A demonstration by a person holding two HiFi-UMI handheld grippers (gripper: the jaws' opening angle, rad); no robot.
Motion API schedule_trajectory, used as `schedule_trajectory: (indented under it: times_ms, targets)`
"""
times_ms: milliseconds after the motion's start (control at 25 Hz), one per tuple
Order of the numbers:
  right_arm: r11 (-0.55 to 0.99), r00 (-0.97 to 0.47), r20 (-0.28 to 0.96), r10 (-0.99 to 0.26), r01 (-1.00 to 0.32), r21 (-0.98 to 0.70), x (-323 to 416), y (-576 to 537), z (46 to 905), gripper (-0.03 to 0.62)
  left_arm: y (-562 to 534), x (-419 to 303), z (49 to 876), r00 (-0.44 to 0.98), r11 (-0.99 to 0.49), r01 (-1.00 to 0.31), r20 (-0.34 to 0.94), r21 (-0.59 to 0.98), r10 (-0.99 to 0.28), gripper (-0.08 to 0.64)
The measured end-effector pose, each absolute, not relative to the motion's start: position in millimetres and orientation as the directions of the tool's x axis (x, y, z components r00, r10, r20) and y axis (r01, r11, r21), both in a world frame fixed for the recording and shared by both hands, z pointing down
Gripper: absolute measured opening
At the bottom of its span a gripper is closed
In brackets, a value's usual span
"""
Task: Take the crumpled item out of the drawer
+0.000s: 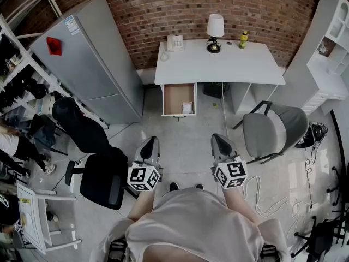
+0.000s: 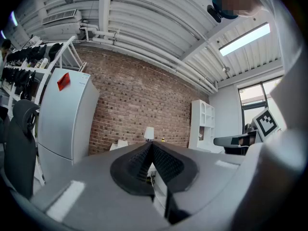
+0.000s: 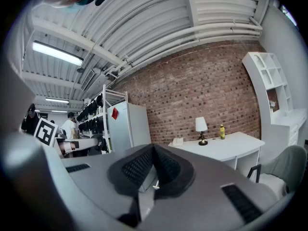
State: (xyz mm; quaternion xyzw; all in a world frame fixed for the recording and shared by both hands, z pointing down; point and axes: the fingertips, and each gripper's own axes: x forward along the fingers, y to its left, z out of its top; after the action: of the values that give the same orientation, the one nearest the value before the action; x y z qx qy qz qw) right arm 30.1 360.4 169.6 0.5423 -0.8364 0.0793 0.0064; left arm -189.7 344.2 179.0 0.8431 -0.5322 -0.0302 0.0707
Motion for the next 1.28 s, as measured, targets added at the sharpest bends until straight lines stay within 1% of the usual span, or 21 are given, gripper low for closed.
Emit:
schedule_trajectory:
  times_ms: [400,560,880,1280]
  targets:
    - [0.398,-0.409,0.102,-0.907,-0.911,-0.11,29.7,359.2,172.1,0.009,349.5,-188.6,186.8,0.417,-0.402,-0.898,0.051,0.181,-0.908,0.008]
    - [0.381,-0.392,0.085,-0.916,-0.917,-0.121,38.0,358.9,169.2,0.009,349.6,-184.8,186.8,0.414,-0.4,-0.899,0.052,0.18,-0.909,0.008]
    - [0.377,-0.386,0.092,-0.918,-0.92,-0.106,57.5,358.2,170.5,0.009,350.2,-165.6,191.2,0.41,-0.391,-0.898,0.063,0.204,-0.91,0.008]
    - [0.372,-0.382,0.101,-0.919,-0.922,-0.105,65.5,342.0,176.6,0.009,327.6,-151.4,201.9,0.42,-0.397,-0.899,0.111,0.182,-0.901,0.008]
